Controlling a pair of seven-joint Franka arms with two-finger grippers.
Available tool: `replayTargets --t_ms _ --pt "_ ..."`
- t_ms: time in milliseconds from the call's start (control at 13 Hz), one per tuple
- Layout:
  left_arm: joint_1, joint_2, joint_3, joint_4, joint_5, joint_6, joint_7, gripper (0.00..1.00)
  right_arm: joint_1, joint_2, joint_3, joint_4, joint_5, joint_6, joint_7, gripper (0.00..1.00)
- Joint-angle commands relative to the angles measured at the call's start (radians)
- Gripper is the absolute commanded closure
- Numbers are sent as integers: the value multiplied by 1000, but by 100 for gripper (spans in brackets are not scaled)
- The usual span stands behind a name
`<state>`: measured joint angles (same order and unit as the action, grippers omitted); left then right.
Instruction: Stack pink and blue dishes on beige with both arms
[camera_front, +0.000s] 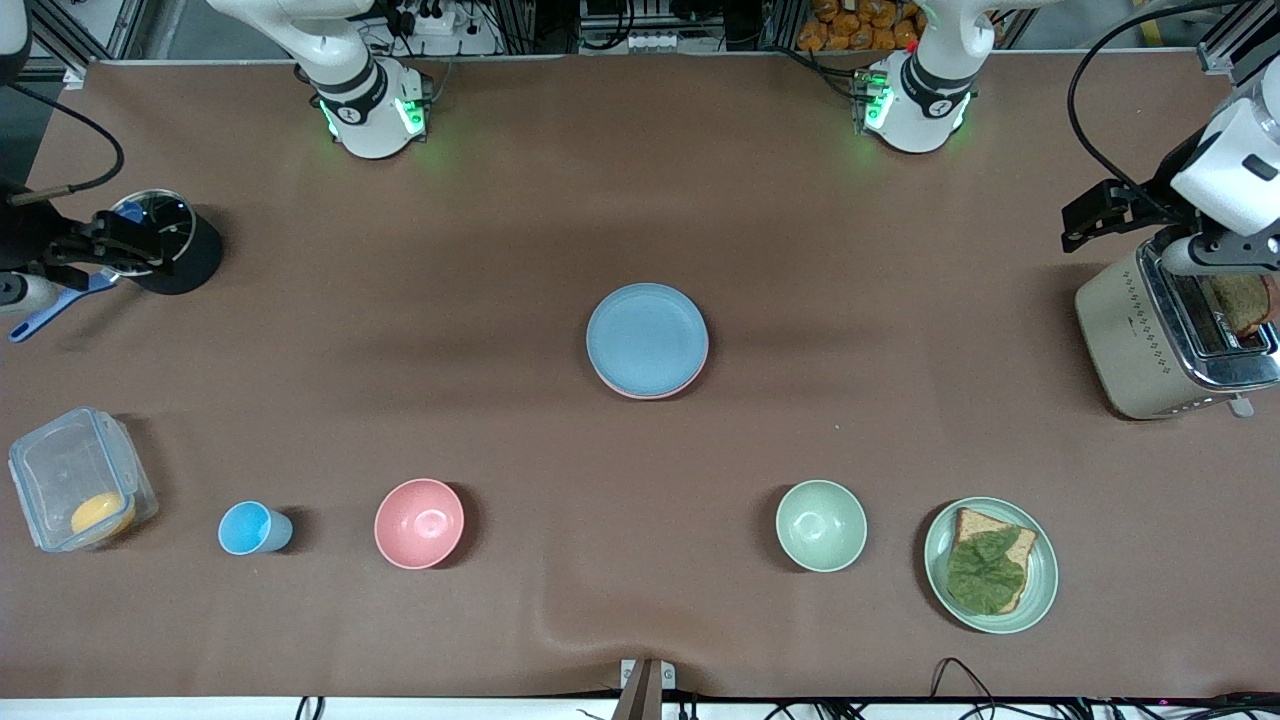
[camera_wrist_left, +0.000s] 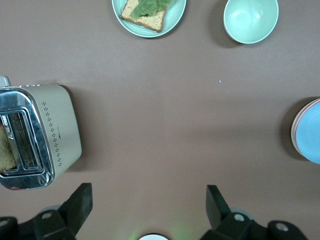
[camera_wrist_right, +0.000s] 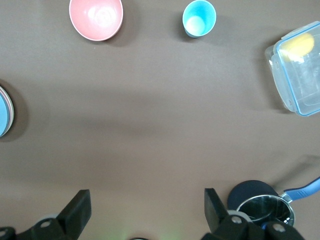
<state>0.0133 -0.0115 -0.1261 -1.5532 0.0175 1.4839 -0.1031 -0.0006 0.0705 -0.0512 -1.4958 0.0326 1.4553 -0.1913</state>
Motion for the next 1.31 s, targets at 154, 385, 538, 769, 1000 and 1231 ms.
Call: replayTargets --t_ms 154,385,538,769,1000,1231 --pt "4 -28 3 2 -19 -22 -46 0 -24 -28 14 19 -20 -24 79 0" --pt "-3 -25 2 5 -14 -22 -49 0 -25 -28 11 17 -20 -29 79 0" --pt "0 -25 3 5 -17 -22 -47 0 -12 -28 -15 19 -20 -26 79 0" --pt "2 -24 6 5 -16 -22 -47 0 -7 -21 -19 19 -19 -16 79 0" --pt "2 -24 8 5 -18 -22 -47 0 -9 -21 -19 19 -19 -16 79 0" --pt "4 -24 13 5 -18 -22 -47 0 -9 -21 -19 20 -22 -18 78 0"
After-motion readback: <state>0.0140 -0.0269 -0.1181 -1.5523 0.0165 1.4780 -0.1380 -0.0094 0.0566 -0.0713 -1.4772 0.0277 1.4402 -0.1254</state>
